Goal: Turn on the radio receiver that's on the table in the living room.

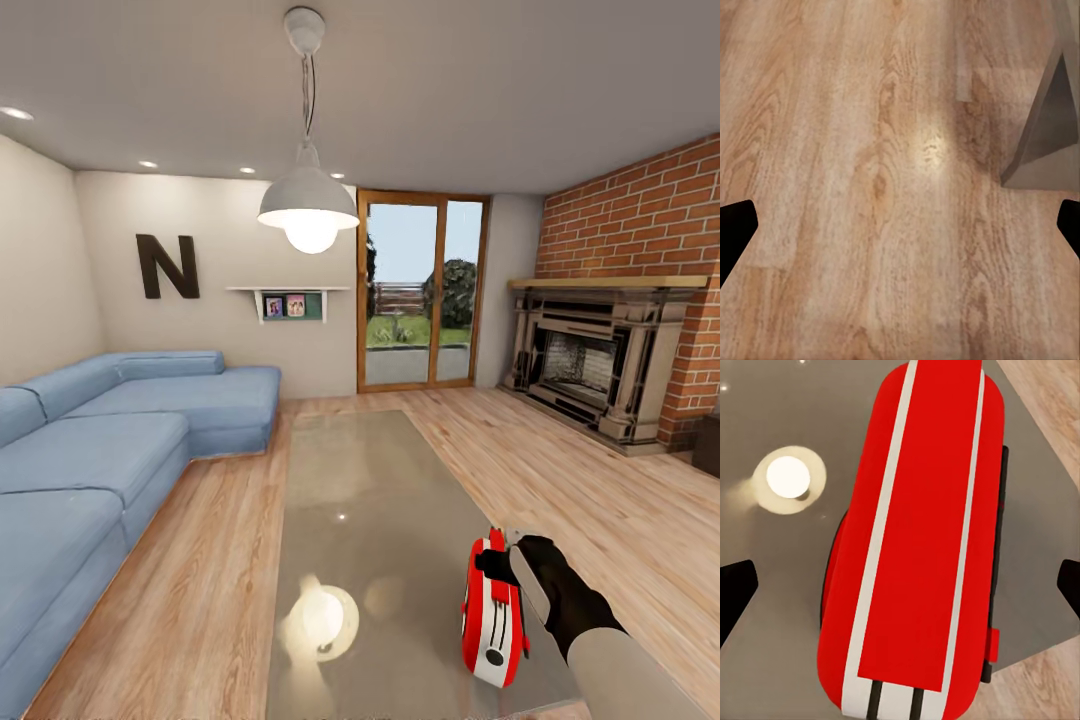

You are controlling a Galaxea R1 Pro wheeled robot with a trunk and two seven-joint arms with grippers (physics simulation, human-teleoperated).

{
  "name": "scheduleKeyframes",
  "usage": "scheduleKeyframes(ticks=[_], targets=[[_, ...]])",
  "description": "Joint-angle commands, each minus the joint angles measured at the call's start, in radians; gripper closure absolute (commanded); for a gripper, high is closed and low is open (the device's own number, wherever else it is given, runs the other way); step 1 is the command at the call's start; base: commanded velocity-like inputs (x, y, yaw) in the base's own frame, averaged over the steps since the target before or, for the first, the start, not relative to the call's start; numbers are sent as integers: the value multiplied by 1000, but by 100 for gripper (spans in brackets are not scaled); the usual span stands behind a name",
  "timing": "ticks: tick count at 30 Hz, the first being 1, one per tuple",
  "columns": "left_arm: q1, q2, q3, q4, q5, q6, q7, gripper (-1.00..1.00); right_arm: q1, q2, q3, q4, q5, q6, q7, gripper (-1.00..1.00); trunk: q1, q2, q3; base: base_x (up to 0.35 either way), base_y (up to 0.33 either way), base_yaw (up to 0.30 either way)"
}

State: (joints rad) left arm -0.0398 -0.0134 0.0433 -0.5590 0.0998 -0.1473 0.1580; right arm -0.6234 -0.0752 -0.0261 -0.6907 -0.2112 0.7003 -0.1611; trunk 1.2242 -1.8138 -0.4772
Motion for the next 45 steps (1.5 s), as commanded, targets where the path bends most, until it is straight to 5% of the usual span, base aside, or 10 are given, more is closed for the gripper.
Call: scheduleKeyframes(ticks=[1,24,43,44,45], targets=[[0,0,0,0,0,0,0,-100,0,0,0,0,0,0,0,-100,4,-7,-3,0,0,0],[0,-2,0,1,0,0,0,-100,0,0,0,0,1,-1,0,-100,65,-119,-53,0,0,0],[0,-2,0,1,0,0,0,-100,-1,0,0,28,5,-2,0,-100,81,-147,-66,0,0,0],[0,-2,0,1,0,0,0,-100,-1,0,0,28,5,-3,0,100,81,-147,-66,0,0,0],[0,-2,0,1,0,0,0,-100,0,0,0,28,5,-3,0,100,81,-147,-66,0,0,0]])
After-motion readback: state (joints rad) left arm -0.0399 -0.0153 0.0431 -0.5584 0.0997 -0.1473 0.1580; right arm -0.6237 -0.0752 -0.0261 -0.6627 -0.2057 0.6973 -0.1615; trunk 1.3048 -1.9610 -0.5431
